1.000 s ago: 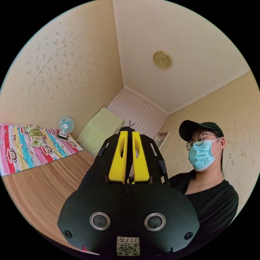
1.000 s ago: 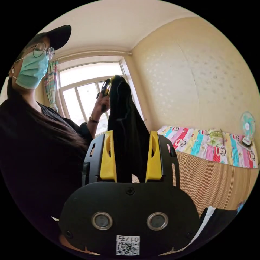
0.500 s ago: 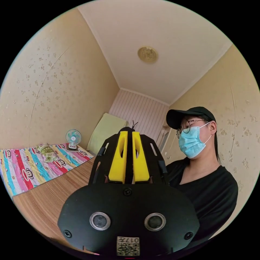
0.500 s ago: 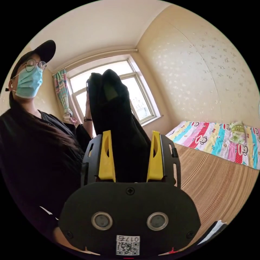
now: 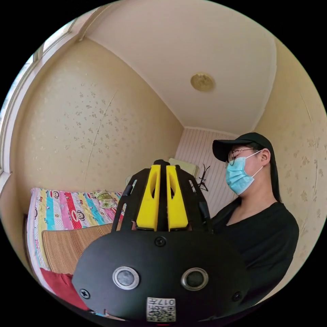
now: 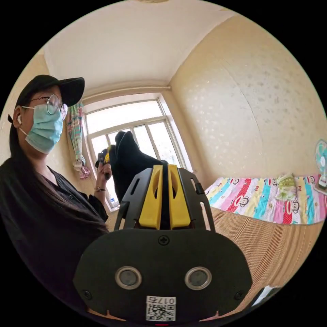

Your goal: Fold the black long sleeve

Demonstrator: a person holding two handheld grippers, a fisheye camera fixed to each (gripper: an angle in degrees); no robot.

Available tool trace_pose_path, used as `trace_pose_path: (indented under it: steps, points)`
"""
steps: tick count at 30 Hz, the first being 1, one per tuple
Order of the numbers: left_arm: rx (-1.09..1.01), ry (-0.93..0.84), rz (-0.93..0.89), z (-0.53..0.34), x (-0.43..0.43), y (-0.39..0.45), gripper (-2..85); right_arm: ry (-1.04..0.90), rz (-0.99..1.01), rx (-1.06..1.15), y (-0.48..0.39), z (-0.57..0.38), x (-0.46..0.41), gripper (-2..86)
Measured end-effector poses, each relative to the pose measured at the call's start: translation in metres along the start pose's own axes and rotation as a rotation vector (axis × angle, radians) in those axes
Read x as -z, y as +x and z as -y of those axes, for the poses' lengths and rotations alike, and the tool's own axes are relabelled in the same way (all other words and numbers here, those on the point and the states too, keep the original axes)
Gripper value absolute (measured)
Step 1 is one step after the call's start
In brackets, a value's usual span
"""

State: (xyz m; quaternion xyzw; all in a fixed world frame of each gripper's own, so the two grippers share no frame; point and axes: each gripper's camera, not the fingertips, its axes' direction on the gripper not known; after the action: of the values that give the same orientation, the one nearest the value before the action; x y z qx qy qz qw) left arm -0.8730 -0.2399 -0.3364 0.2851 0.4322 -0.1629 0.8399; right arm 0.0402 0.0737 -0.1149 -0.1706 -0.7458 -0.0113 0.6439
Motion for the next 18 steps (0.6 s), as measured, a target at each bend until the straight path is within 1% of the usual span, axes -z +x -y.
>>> trace_pose_path:
  steps: [2, 4, 5, 6, 8, 9, 10, 11, 12, 13, 14, 15, 16, 17, 18]
  points:
    - [0.01, 0.085, 0.033, 0.008, 0.017, -0.006, 2.7, 0.034, -0.079, 0.106, -0.019, 0.048, 0.011, 3.2]
    - [0.028, 0.111, 0.072, 0.022, 0.016, -0.021, 2.8, 0.036, -0.143, 0.144, -0.018, 0.083, 0.01, 3.2]
    - [0.042, 0.103, 0.132, 0.036, 0.01, -0.039, 3.1, 0.002, -0.225, 0.154, -0.007, 0.107, 0.001, 3.2]
    - [0.056, 0.091, 0.167, 0.043, 0.005, -0.051, 3.3, -0.025, -0.267, 0.158, 0.002, 0.118, -0.007, 3.2]
    - [0.15, -0.005, 0.256, 0.075, -0.028, -0.126, 3.5, -0.213, -0.392, 0.17, 0.064, 0.153, -0.054, 3.2]
    - [0.186, -0.038, 0.276, 0.081, -0.04, -0.151, 3.6, -0.268, -0.415, 0.168, 0.085, 0.158, -0.069, 3.3]
    - [0.256, -0.118, 0.316, 0.09, -0.068, -0.208, 3.7, -0.374, -0.461, 0.162, 0.136, 0.16, -0.102, 3.3]
    - [0.329, -0.199, 0.347, 0.09, -0.101, -0.272, 3.9, -0.461, -0.505, 0.178, 0.19, 0.149, -0.136, 3.4]
    - [0.361, -0.231, 0.364, 0.086, -0.118, -0.305, 4.2, -0.5, -0.53, 0.197, 0.217, 0.138, -0.153, 3.5]
    - [0.407, -0.286, 0.398, 0.072, -0.15, -0.367, 4.7, -0.551, -0.587, 0.217, 0.271, 0.105, -0.183, 3.6]
    - [0.443, -0.35, 0.451, 0.047, -0.181, -0.426, 5.4, -0.586, -0.63, 0.164, 0.323, 0.063, -0.203, 3.8]
    - [0.471, -0.376, 0.483, 0.031, -0.194, -0.452, 5.8, -0.618, -0.634, 0.114, 0.345, 0.042, -0.21, 3.8]
    - [0.548, -0.413, 0.553, -0.008, -0.213, -0.496, 5.6, -0.665, -0.595, 0.009, 0.378, -0.001, -0.217, 3.9]
    - [0.607, -0.424, 0.583, -0.05, -0.227, -0.524, 5.4, -0.644, -0.525, -0.083, 0.397, -0.047, -0.214, 3.8]
    - [0.629, -0.424, 0.583, -0.073, -0.234, -0.534, 5.3, -0.629, -0.493, -0.117, 0.403, -0.072, -0.211, 3.8]
